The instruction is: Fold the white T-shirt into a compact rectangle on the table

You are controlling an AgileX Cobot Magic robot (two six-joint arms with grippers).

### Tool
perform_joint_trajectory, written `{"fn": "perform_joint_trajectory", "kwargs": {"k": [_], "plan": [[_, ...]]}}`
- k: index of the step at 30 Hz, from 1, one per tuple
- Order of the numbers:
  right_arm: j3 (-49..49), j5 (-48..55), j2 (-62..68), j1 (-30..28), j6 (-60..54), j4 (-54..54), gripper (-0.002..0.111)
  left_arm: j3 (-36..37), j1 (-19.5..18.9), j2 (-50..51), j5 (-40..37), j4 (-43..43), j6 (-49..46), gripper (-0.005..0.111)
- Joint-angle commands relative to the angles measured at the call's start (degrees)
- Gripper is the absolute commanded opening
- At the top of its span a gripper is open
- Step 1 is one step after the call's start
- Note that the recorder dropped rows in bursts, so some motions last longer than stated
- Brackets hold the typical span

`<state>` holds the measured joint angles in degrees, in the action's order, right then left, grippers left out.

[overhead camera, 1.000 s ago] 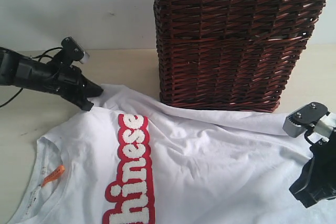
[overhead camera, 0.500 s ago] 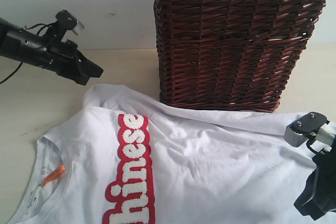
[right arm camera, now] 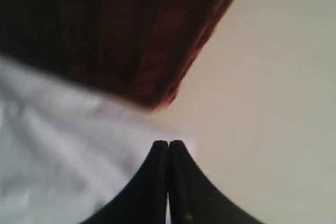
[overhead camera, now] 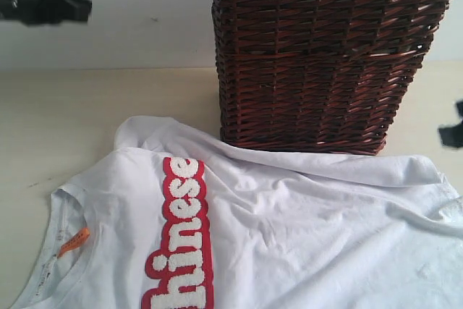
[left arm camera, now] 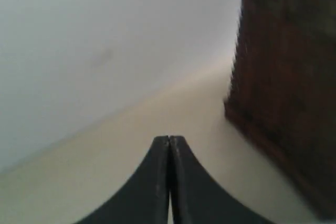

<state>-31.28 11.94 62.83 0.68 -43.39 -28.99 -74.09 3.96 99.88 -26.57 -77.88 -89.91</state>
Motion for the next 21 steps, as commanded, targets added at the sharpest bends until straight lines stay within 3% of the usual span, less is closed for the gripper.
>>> {"fn": "perform_joint_trajectory", "kwargs": {"k": [1, 8, 11, 16, 21], "plan": [[-0.52, -13.46, -16.71, -0.04, 5.17, 0.06, 0.000, 0.29, -0.16, -9.10, 3.05, -12.87, -4.55, 0.000], [-0.52, -10.98, -35.59, -0.04, 3.92, 1.62, 0.000, 3.70, -2.23, -16.97, -0.85, -12.64, 1.97, 0.000], [-0.52, -2.18, -42.10, -0.04, 3.92, 6.51, 0.000, 6.79, -3.68, -19.56, -2.12, -11.98, 2.13, 0.000], [0.04, 23.40, -48.47, -0.04, 8.72, 17.19, 0.000, 12.28, -6.39, -22.82, -2.17, -9.33, 1.99, 0.000], [2.52, 30.54, -52.73, -0.04, 22.27, 22.60, 0.000, 16.26, -8.96, -25.58, -3.02, -8.22, 1.68, 0.000]]}}
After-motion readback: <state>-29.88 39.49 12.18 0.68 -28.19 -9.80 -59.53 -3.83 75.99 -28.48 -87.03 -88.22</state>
